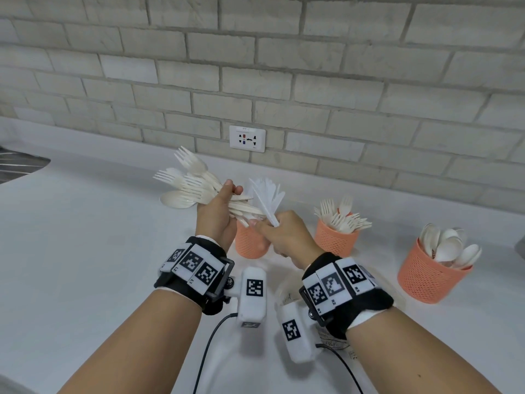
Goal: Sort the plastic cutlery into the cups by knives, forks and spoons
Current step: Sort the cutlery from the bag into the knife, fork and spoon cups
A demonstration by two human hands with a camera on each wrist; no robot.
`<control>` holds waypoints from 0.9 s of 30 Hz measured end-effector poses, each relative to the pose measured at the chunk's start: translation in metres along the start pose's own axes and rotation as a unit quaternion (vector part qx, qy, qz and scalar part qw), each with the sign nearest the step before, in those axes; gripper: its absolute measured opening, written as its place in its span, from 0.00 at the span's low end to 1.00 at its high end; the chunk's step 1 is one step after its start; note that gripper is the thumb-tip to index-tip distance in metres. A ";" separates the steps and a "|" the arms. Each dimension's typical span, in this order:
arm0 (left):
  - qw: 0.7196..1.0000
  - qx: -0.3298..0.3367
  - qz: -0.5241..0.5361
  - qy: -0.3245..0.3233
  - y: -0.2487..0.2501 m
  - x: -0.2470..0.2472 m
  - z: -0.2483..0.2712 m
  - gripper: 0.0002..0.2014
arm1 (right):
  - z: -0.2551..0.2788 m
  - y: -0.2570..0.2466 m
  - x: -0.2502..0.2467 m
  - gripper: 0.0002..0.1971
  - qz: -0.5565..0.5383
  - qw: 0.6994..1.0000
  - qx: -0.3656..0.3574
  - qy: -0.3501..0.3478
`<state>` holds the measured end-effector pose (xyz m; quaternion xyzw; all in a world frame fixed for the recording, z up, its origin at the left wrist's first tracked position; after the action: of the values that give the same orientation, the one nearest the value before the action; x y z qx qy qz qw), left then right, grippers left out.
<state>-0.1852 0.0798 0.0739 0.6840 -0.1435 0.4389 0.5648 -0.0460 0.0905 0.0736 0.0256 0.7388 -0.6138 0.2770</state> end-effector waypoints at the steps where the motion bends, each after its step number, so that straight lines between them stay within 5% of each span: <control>1: 1.000 -0.003 0.005 0.001 -0.001 0.000 0.000 0.04 | 0.000 0.002 0.003 0.17 -0.044 0.999 0.019 -0.003; 5: 0.999 -0.020 0.030 0.009 -0.004 0.000 -0.001 0.06 | 0.003 0.001 0.004 0.07 -0.190 0.980 0.051 0.002; 10: 0.997 -0.011 0.071 0.043 0.008 -0.008 -0.003 0.09 | 0.005 0.017 -0.017 0.04 -0.208 0.974 0.090 -0.001; 14: 0.997 -0.002 0.049 0.058 0.012 -0.017 -0.005 0.11 | 0.007 0.021 -0.028 0.03 -0.119 0.987 0.097 -0.039; 20: 1.000 0.004 0.009 0.013 0.005 -0.001 0.003 0.11 | 0.002 -0.005 -0.016 0.05 -0.023 0.996 -0.030 -0.083; 27: 0.998 0.048 0.016 0.045 0.039 -0.023 -0.013 0.13 | -0.001 0.010 -0.017 0.08 0.015 0.981 -0.002 -0.191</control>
<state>-0.2311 0.0723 0.0812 0.6873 -0.1074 0.4845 0.5304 -0.0282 0.0988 0.0720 -0.0815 0.6730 -0.6020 0.4220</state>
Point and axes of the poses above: each hand's wrist, its own z-axis away from the middle knuckle, its own x-axis out of the palm, y = z × x, the point moved 8 cm from there along -z, towards the middle knuckle, and after that the axes turned 3 degrees about -x, right-handed, at the moved point
